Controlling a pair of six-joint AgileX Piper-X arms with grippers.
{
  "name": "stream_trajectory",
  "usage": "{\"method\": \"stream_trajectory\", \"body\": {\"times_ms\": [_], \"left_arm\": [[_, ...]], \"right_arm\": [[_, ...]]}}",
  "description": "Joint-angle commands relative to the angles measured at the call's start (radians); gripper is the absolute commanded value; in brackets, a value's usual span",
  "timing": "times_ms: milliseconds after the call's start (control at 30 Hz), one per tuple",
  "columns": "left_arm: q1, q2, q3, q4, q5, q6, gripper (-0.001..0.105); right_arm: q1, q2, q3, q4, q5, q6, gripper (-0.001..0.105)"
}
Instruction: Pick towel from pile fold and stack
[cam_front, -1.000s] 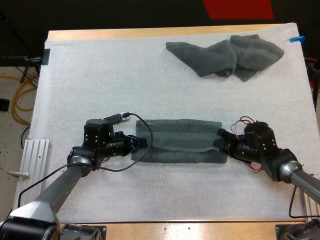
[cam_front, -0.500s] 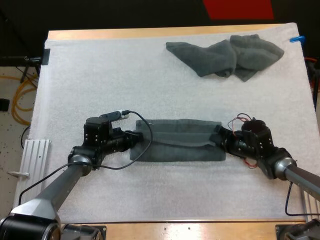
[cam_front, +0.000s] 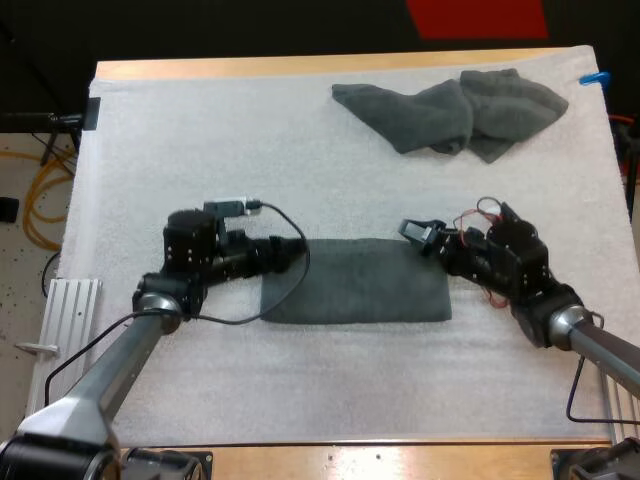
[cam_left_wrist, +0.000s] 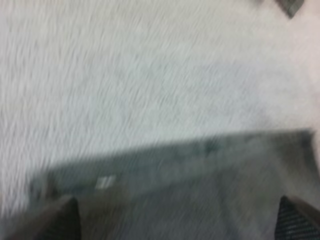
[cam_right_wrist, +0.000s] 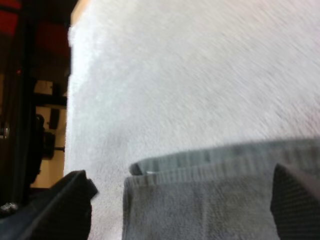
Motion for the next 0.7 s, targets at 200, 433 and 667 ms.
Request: {"method": "stream_trajectory", "body": {"times_ms": [200, 433, 667], "left_arm": [[-0.003, -0.202, -0.071, 0.237, -0.057, 0.140, 0.072], [-0.003, -0.430, -0.075, 0.494, -0.062, 0.220, 0.082], [-0.003, -0.670, -0.075, 0.767, -0.059, 0.233, 0.087]], "right_arm": [[-0.003, -0.172, -0.074, 0.384, 0.073, -0.274, 0.073], [-0.003, -0.367, -0.083, 0.700, 0.091, -0.348, 0.073], [-0.003, -0.537, -0.083, 1.003, 0.105, -0.371, 0.073]]}}
